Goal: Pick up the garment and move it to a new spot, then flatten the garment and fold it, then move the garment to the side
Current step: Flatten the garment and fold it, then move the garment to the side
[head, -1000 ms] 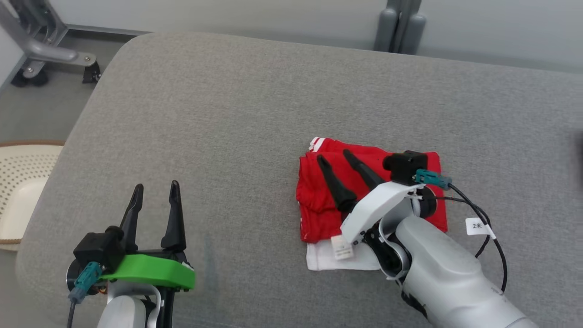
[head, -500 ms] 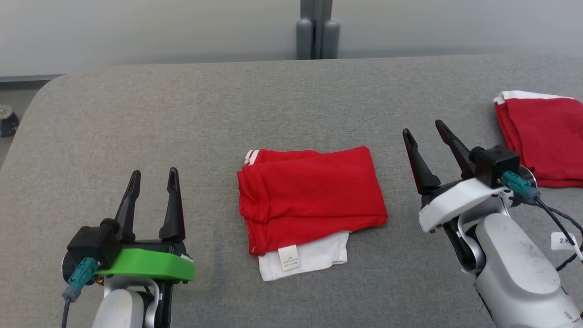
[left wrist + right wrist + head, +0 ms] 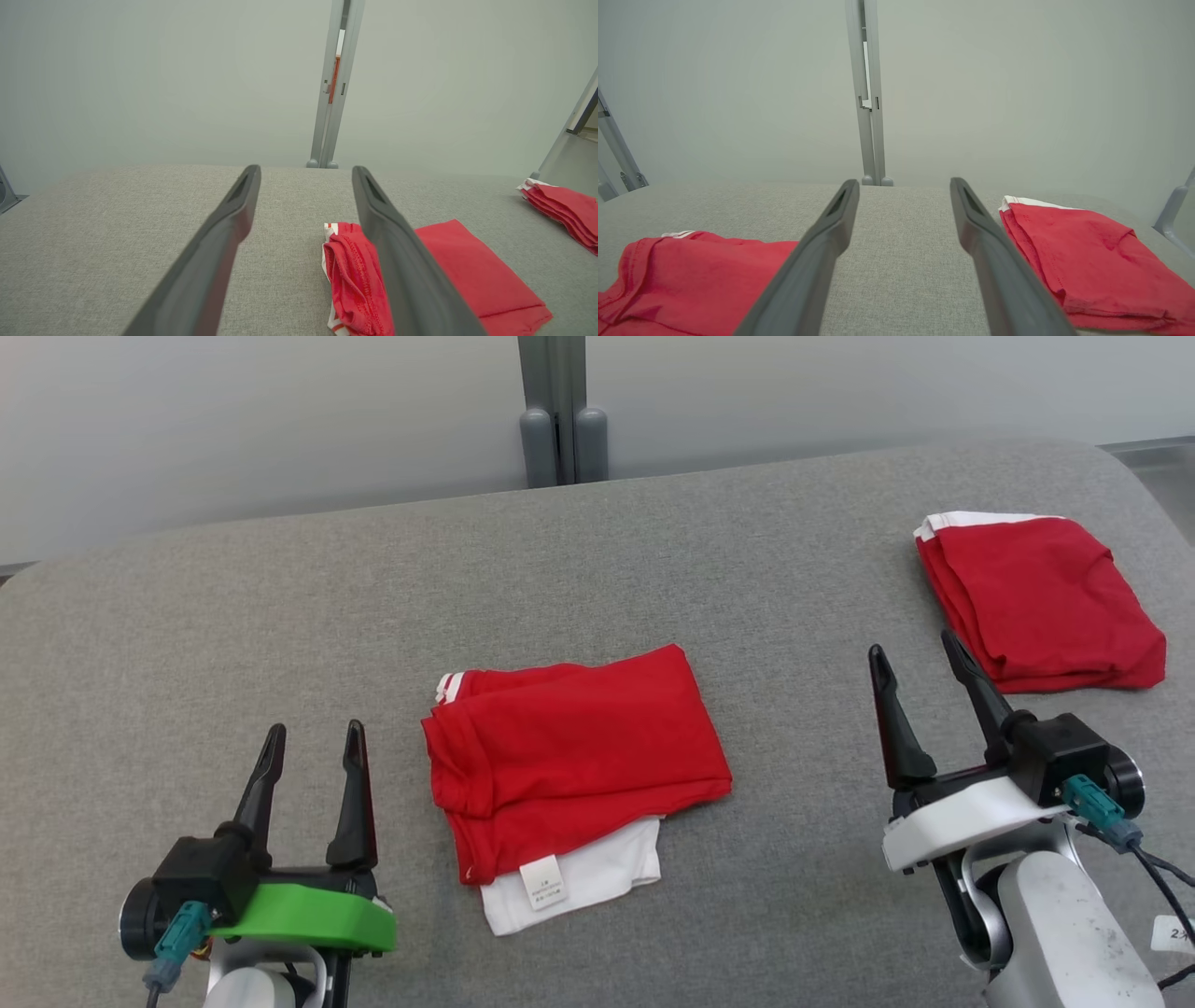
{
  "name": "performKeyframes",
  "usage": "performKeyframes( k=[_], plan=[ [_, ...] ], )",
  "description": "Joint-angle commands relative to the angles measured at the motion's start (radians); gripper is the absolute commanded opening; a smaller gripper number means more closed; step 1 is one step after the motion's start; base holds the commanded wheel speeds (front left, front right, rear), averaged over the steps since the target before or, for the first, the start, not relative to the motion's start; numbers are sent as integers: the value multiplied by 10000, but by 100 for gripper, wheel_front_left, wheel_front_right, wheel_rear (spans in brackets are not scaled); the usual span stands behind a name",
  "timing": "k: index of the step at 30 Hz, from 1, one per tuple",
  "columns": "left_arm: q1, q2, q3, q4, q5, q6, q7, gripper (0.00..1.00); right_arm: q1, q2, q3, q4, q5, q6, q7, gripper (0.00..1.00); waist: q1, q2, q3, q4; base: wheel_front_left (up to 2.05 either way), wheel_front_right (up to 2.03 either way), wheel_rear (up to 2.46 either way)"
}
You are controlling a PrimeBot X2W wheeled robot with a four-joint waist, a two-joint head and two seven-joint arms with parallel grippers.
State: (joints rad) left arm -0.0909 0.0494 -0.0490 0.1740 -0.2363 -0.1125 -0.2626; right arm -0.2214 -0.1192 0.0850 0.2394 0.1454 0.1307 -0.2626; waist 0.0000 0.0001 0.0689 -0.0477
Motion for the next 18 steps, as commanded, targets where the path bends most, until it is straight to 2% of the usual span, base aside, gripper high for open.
performKeyframes(
  k=[1,11,18],
  plan=[
    [173,29,40,-53,1,88,-24,100,155,59,-25,-99,-106,-1,-25,100,0,-1,-24,-53,0,0,0],
    [-1,29,-58,-133,-161,150,-24,100,102,256,-116,-144,-358,-1,-25,100,0,-1,164,73,0,0,0],
    [-371,29,-456,-66,-141,71,-24,100,-221,312,233,535,-574,-1,-25,100,0,-1,686,507,0,0,0]
  ],
)
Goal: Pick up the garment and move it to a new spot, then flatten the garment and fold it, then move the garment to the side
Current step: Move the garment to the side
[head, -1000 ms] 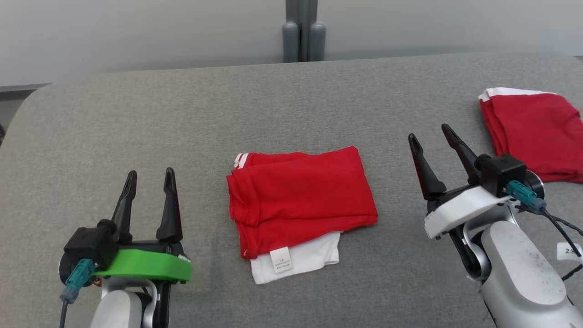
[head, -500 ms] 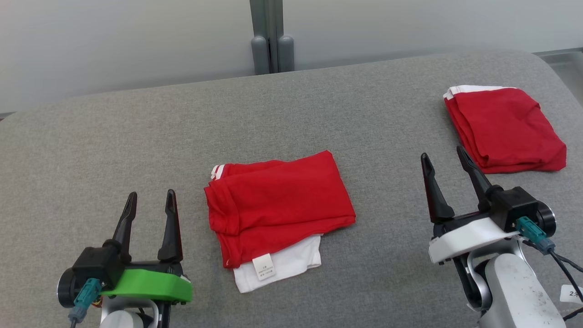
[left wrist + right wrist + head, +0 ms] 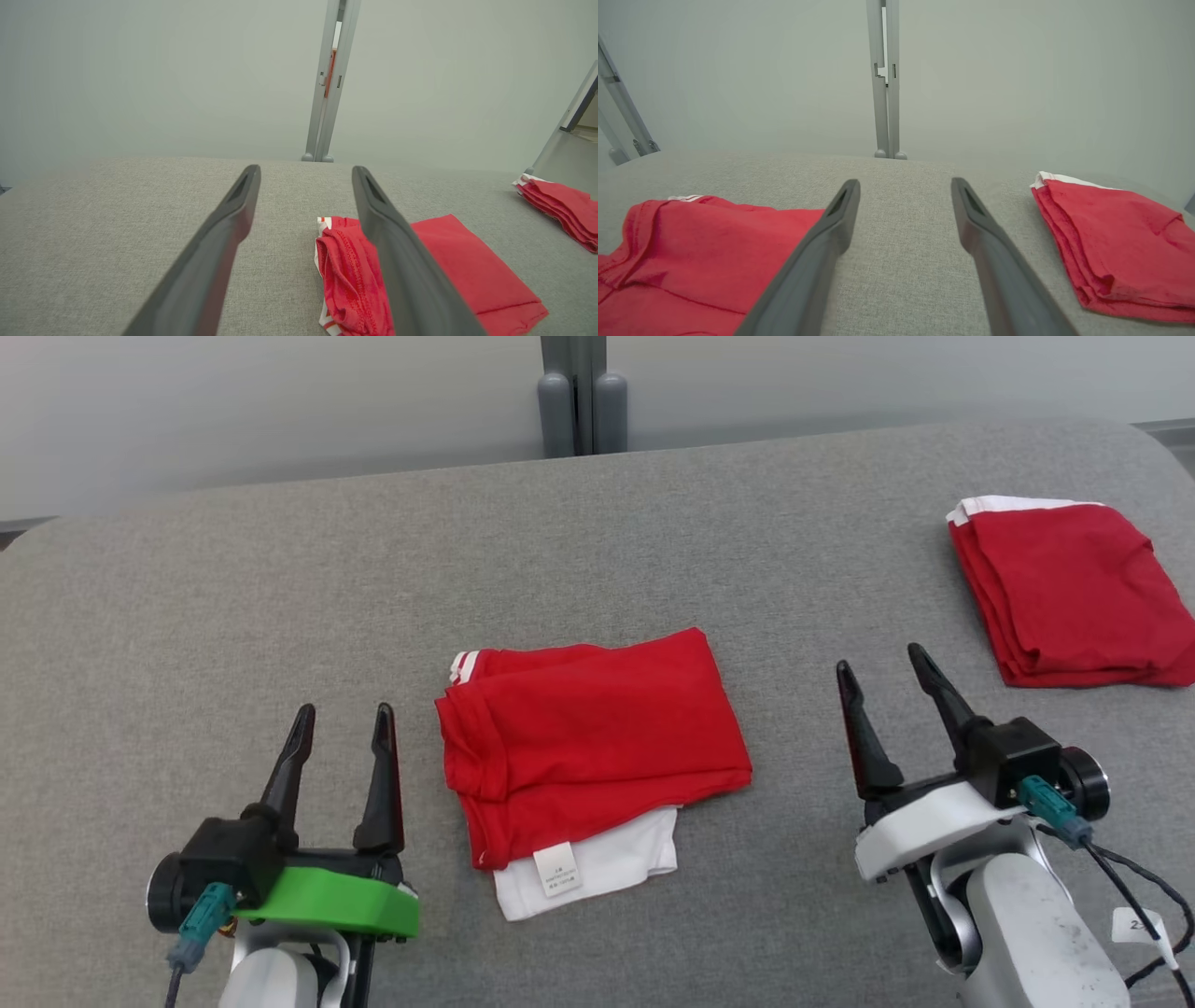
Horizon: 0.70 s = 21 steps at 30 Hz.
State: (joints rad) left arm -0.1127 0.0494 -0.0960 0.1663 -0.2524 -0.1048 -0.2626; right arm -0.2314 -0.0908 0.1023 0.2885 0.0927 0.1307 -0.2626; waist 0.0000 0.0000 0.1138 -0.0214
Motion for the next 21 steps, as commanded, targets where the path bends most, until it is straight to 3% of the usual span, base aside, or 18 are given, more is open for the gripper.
performKeyframes(
  k=[1,6,14,21],
  plan=[
    [-220,29,-86,48,34,-24,-24,100,-213,27,180,191,-36,-1,-25,100,0,0,318,367,0,0,0],
    [-492,29,-514,129,-38,-90,-24,100,-588,-38,597,1142,138,-1,-25,100,0,0,689,1013,0,0,0],
    [-607,29,-1019,227,-48,-77,-24,100,-1501,-62,1008,3633,818,-1,-24,100,0,0,985,1896,0,0,0],
    [-651,26,-1195,234,-200,36,-24,100,-2318,193,1249,5302,2200,-1,128,100,0,0,1150,2289,0,0,0]
  ],
)
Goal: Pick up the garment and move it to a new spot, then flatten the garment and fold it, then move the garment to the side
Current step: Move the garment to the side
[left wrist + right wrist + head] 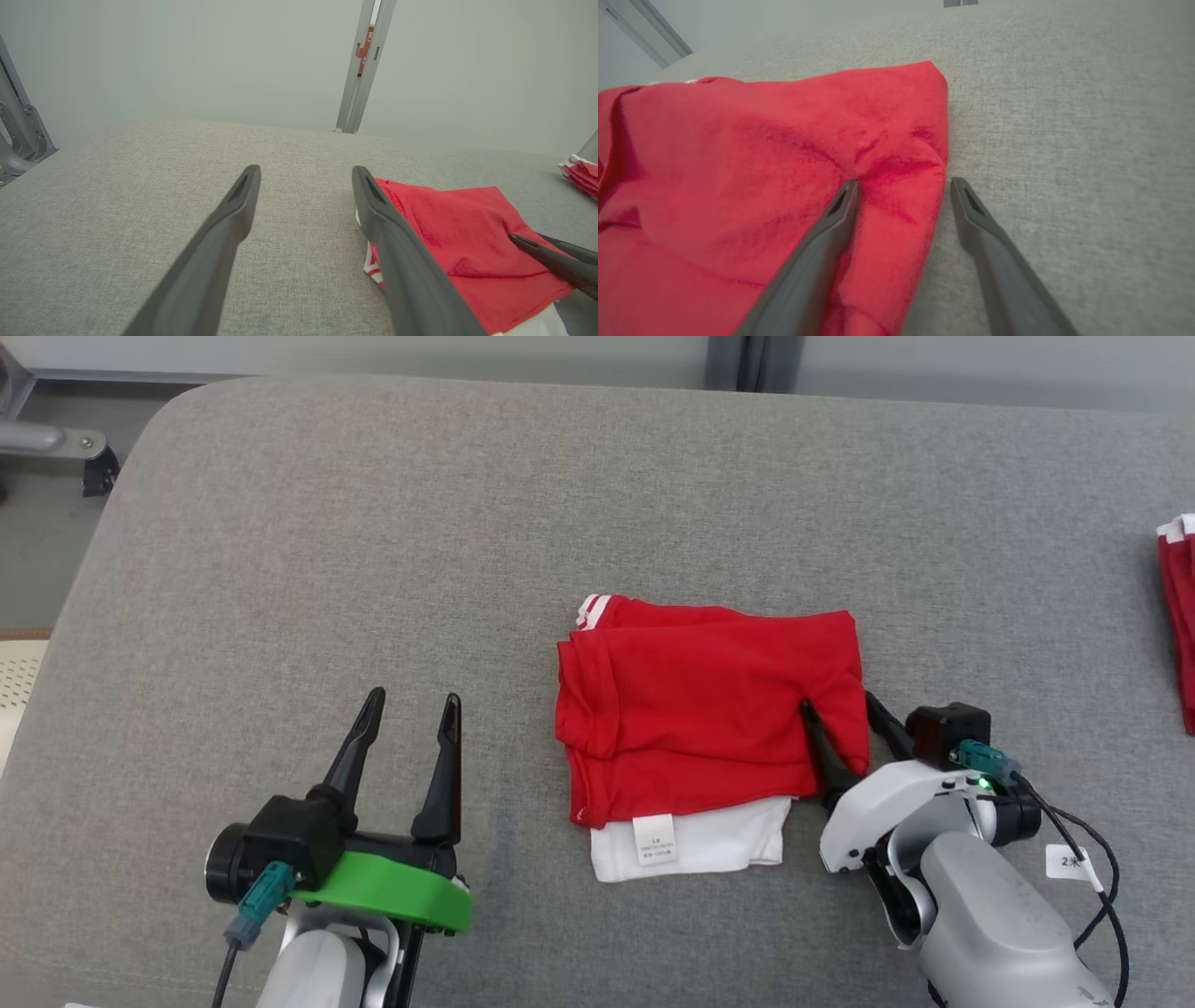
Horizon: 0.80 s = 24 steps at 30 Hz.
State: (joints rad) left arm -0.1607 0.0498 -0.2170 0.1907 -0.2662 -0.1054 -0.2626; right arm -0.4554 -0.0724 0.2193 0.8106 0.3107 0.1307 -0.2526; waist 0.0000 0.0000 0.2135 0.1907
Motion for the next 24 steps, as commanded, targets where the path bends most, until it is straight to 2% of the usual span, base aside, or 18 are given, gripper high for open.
performKeyframes(
  k=[1,2,3,9,14,18,24],
  plan=[
    [-180,22,14,-8,-62,50,-24,100,-159,-14,219,218,60,-1,21,100,0,0,160,175,0,0,0],
    [-179,22,24,0,-56,61,-24,100,-243,-59,410,378,100,0,17,44,0,0,153,167,0,0,0],
    [-159,22,47,8,-47,76,-24,100,-331,-107,565,523,61,0,13,0,0,0,134,139,0,0,0],
    [0,21,73,44,152,40,-24,100,-583,-458,1185,712,-287,-10,-95,0,0,0,-191,-375,0,0,0],
    [43,22,128,-120,314,13,-26,100,-752,-1043,1607,61,-1041,-9,-117,0,0,0,-408,-1166,0,0,0],
    [-16,24,55,-265,369,-25,-24,100,-1051,-1844,2126,-452,-1726,-9,-120,0,0,0,-357,-1912,0,0,0],
    [-330,25,-91,-431,477,-90,-24,100,-1850,-3182,2509,-1031,-1922,-9,-122,0,0,0,72,-2984,0,0,0]
  ],
)
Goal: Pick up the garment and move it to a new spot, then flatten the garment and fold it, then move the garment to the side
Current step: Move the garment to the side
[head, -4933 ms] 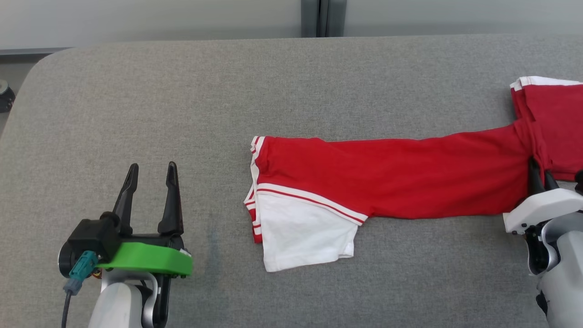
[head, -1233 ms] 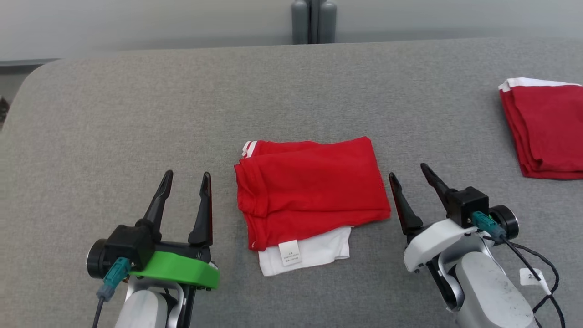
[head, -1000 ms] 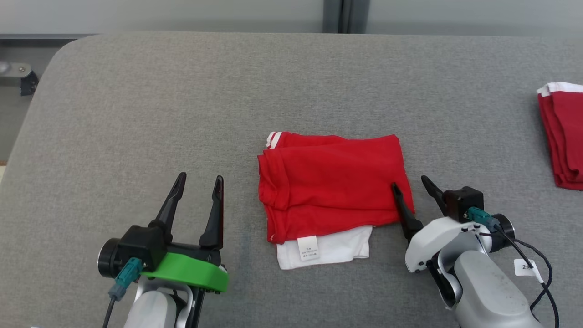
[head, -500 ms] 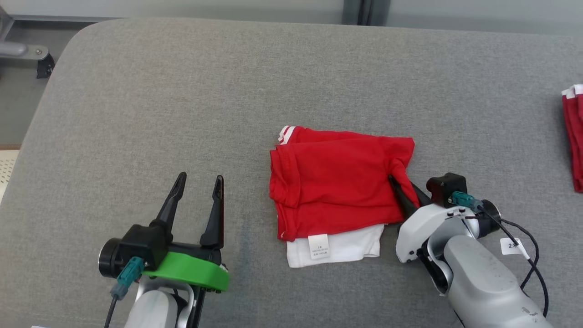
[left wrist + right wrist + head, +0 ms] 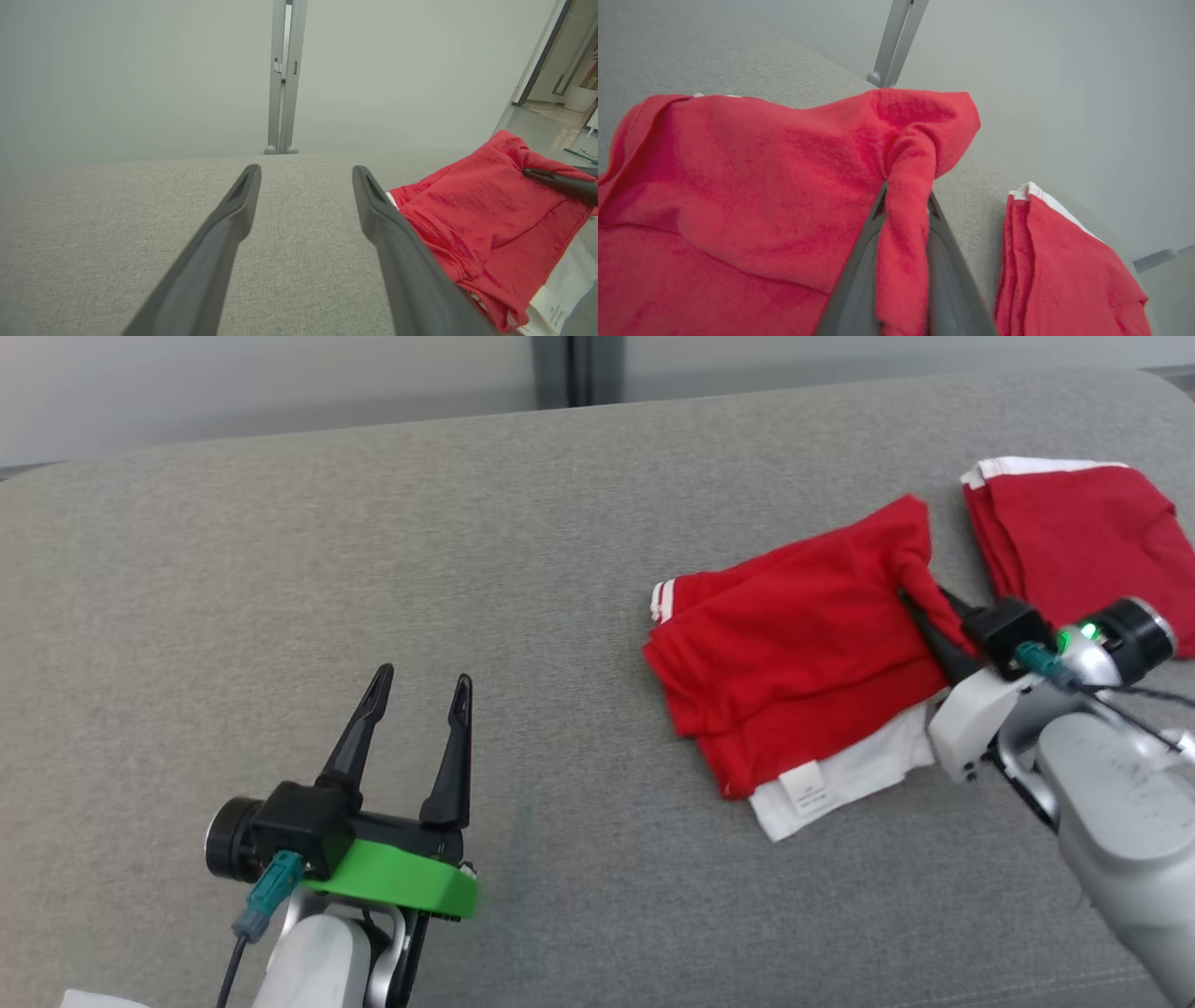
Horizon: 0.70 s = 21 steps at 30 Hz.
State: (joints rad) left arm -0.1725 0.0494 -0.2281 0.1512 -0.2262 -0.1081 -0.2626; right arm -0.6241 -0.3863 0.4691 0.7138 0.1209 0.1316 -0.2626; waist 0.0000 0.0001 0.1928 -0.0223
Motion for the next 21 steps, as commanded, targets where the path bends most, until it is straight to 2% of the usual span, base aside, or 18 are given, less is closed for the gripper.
performKeyframes(
  k=[1,7,12,21],
  plan=[
    [-283,29,-46,-31,143,-57,-24,100,-339,-318,27,-122,-18,-19,-24,0,0,-1,403,-1000,0,0,0],
    [-870,39,-181,12,750,-130,-24,100,-1505,-1537,-108,-80,362,-19,-23,0,0,-1,1217,-1470,0,0,0],
    [-1317,40,-249,17,923,-180,-24,100,-2293,-2055,-402,524,537,-19,-25,0,0,-1,1848,-1417,0,0,0],
    [-1711,133,-221,74,1050,-219,-24,100,-2993,-2571,-1252,2003,332,-20,-24,0,0,-1,2597,-857,0,0,0]
  ],
)
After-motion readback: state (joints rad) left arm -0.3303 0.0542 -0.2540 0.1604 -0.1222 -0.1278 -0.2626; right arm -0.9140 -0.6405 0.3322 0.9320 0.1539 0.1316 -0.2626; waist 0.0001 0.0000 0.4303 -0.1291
